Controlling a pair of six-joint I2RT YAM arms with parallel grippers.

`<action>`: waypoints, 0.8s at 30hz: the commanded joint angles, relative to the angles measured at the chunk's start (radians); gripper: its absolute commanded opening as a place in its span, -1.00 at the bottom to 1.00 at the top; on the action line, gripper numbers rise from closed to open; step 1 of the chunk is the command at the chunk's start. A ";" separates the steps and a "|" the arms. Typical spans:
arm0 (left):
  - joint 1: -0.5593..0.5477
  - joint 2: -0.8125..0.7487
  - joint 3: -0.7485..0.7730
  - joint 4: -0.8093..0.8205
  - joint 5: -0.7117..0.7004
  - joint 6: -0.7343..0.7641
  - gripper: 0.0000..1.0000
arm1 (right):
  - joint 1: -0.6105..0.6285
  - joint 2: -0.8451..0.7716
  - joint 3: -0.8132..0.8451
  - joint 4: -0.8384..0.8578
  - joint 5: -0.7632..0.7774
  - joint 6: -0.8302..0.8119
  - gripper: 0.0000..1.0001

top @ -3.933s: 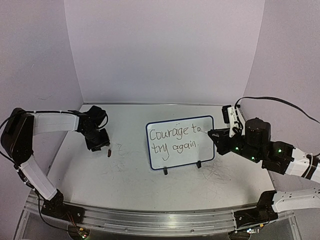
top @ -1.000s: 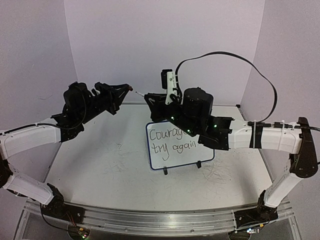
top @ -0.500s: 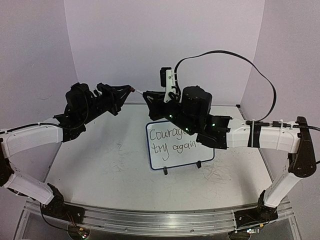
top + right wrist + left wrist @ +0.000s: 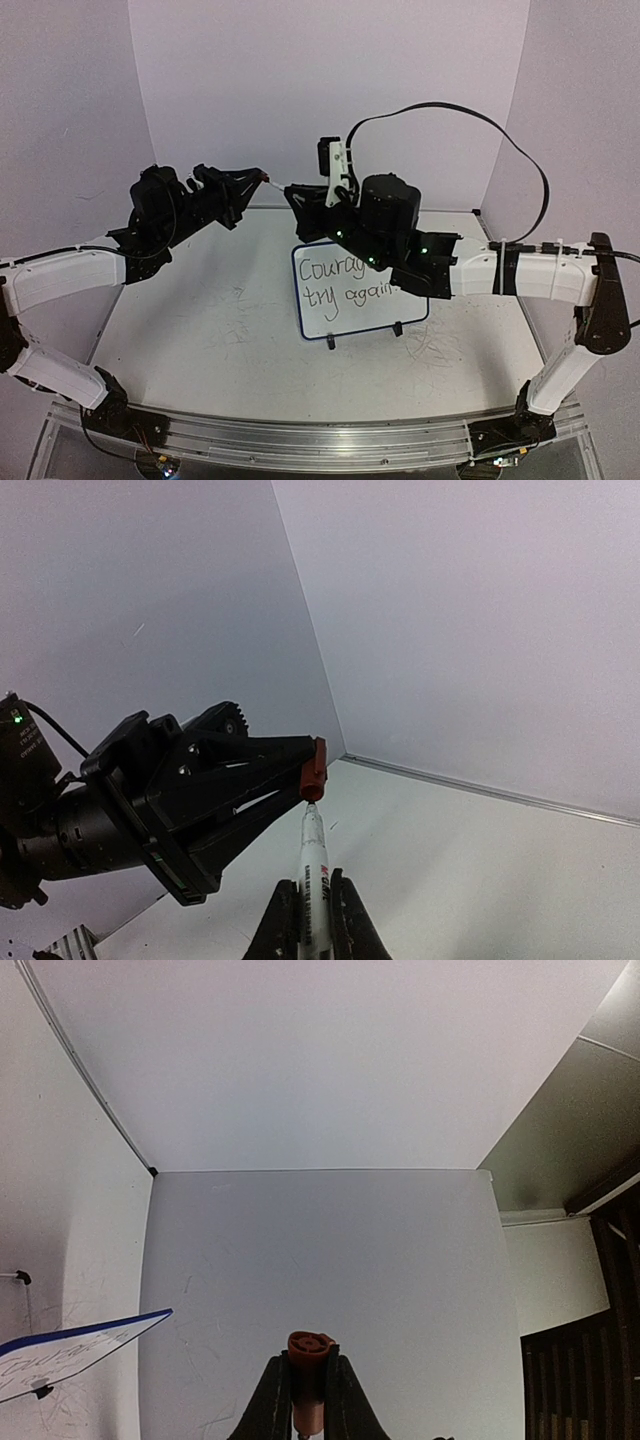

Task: Write a sentence on the whiteboard
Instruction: Insert the whiteboard marker without the cap into the pen cap.

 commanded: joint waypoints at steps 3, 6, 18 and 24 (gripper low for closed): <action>-0.004 0.000 0.005 0.059 0.023 -0.017 -1.00 | 0.007 0.022 0.059 0.026 0.017 0.005 -1.00; -0.005 0.005 0.008 0.061 0.027 -0.018 -1.00 | 0.006 0.029 0.068 0.026 0.029 0.002 -1.00; -0.018 0.019 0.014 0.088 0.046 -0.013 -1.00 | 0.007 0.114 0.120 0.074 0.119 -0.038 -1.00; -0.036 0.020 0.011 0.108 0.080 0.021 -1.00 | 0.006 0.236 0.201 0.191 0.184 -0.096 -1.00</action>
